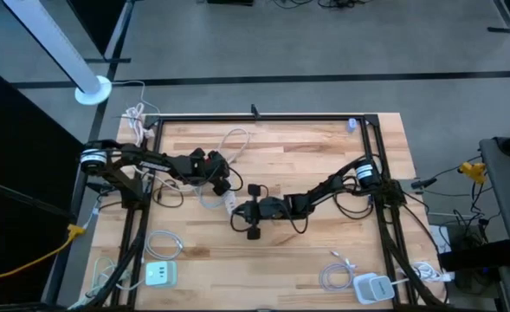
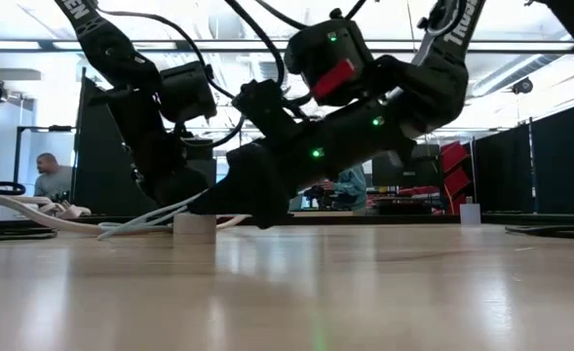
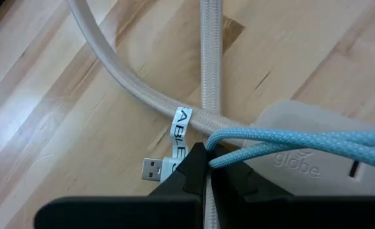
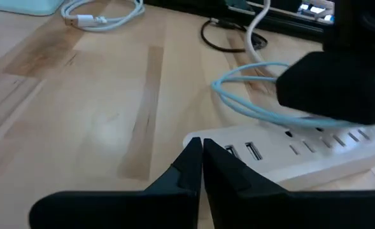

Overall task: Insert USB
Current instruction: Insert the blue charger cable into the top white outlet extension

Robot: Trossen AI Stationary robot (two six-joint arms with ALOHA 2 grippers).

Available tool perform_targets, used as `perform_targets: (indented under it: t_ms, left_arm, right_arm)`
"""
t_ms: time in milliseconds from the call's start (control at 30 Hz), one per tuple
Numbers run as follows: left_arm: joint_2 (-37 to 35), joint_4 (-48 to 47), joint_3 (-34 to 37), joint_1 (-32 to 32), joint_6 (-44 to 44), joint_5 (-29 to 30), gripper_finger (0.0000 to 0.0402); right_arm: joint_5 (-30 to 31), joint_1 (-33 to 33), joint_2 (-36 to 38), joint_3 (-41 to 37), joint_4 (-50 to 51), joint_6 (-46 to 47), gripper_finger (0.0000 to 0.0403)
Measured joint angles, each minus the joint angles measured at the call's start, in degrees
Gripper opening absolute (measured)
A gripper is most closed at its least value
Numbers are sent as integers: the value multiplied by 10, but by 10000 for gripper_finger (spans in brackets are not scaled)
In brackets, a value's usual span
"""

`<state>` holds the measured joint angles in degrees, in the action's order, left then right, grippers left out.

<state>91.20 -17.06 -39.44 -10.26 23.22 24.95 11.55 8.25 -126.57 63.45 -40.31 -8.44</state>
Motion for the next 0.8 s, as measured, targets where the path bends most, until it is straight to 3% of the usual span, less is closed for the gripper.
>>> perform_targets:
  t_ms: [400,667,800]
  left_arm:
    - [2,44,2,16,2,-11,1]
    - [2,80,11,38,-11,-13,0]
    - [1,100,20,45,-12,-9,0]
  right_arm:
    - [-14,11,24,-10,95,-70,0]
    - [-23,11,96,-18,151,-137,0]
    - [-77,-26,107,-18,119,-132,0]
